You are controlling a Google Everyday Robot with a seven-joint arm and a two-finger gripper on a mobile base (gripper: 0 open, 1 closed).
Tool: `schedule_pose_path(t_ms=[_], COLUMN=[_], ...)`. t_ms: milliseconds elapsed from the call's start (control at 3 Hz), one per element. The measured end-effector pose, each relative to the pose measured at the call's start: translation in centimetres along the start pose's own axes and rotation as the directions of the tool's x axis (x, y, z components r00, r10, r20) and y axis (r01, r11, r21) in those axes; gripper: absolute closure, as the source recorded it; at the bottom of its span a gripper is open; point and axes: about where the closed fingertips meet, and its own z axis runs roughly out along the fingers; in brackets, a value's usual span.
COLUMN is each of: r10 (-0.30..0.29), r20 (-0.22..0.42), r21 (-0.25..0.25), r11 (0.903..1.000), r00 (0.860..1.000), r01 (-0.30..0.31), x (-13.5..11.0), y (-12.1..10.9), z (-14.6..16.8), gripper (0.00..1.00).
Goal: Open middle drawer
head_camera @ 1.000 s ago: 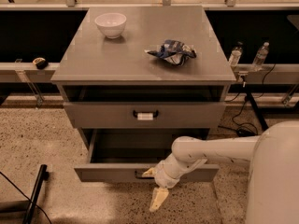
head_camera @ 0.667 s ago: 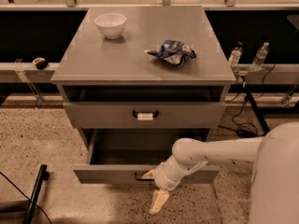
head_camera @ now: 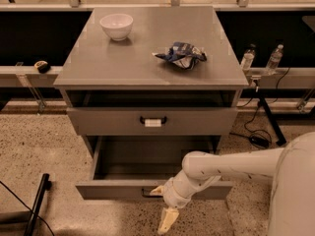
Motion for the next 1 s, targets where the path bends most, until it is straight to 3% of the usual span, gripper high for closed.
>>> schedule_pose_path(t_ms=[1000], r10=[0.043], r20=[-0.008], r21=[-0.008], r11=[0.999], r00=[0.999], r01=[-0.043], x=[-0.3], y=[4.1], z=[-0.4], gripper=[0.21])
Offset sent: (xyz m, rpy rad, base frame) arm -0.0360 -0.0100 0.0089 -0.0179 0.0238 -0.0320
